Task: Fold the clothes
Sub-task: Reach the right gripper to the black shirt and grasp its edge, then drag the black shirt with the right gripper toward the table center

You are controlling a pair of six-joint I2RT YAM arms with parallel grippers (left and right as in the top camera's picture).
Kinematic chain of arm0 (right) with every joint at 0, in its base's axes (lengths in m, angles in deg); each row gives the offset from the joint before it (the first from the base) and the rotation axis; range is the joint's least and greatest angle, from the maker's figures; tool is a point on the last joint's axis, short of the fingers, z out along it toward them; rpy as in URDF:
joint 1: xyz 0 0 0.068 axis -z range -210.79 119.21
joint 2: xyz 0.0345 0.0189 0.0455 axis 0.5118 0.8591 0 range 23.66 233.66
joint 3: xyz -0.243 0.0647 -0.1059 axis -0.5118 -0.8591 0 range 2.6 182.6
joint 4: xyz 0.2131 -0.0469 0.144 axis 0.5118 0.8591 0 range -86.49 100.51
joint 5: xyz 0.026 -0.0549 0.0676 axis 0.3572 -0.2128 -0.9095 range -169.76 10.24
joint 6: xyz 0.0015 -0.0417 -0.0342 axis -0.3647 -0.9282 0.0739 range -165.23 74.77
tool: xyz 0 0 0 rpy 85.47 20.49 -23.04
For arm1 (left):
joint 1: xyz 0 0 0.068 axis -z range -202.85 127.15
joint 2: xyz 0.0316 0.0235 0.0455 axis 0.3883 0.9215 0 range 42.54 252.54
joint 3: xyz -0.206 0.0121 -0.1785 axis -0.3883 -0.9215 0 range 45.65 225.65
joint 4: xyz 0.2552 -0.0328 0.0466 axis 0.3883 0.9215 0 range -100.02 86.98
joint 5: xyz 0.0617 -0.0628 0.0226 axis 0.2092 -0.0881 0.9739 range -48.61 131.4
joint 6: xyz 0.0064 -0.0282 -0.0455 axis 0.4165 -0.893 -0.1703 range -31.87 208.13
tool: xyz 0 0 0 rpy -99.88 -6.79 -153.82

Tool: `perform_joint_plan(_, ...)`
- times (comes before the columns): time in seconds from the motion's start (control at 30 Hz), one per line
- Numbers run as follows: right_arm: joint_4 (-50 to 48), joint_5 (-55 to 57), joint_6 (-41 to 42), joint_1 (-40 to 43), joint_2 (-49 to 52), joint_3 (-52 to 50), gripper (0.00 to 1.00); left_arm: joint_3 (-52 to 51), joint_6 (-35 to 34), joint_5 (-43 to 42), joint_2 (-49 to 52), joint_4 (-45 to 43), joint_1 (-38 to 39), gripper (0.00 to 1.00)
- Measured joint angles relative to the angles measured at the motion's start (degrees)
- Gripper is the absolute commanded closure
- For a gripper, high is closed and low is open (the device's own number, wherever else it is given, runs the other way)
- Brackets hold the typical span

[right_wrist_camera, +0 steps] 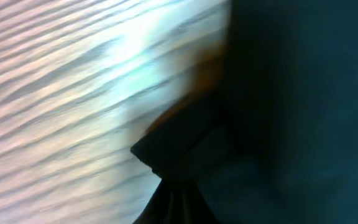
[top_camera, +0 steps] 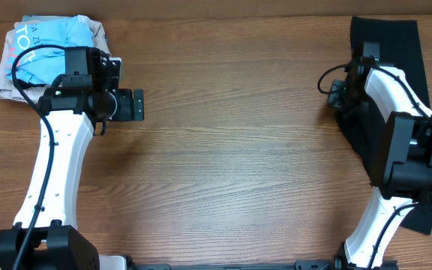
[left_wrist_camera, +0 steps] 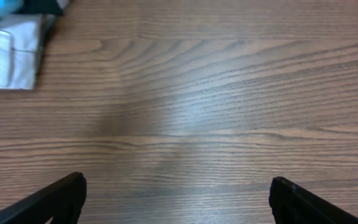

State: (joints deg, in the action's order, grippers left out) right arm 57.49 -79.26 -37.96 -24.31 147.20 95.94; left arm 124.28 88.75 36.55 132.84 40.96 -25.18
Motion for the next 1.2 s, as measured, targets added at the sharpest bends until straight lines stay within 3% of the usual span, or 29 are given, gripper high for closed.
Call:
perform_joint_plan(0.3, 15.1, -6.8, 0.0, -12.7, -1.9, 15.0, 0.96, 7.9, 0.0, 1.5, 0.0, 1.1, 0.0, 0.03)
perform_joint_plan(0.5, 20.0, -9.1, 0.0, -30.4, -5.2, 21.8, 0.96, 10.7, 0.0, 3.5, 0.0, 1.1, 0.0, 0.01)
perform_joint_plan(0.77, 25.5, -15.4, 0.0, -52.5, -5.5, 22.2, 0.93, 10.8, 0.0, 6.8, 0.0, 2.4, -1.5, 0.0)
perform_joint_plan(0.9, 27.6, -18.0, 0.2, -54.5, -6.4, 22.2, 0.81, 10.8, 0.0, 7.3, 0.0, 2.4, -4.0, 0.0)
perform_joint_plan(1.07, 28.6, -19.1, 0.6, -49.6, -12.7, 22.2, 0.48, 10.8, 0.0, 7.1, 0.0, 2.6, -5.4, 0.0)
perform_joint_plan(1.2, 29.9, -17.1, 2.4, -39.6, -19.3, 22.2, 0.4, 10.8, 0.1, 4.5, 0.0, 2.6, -4.8, 0.0)
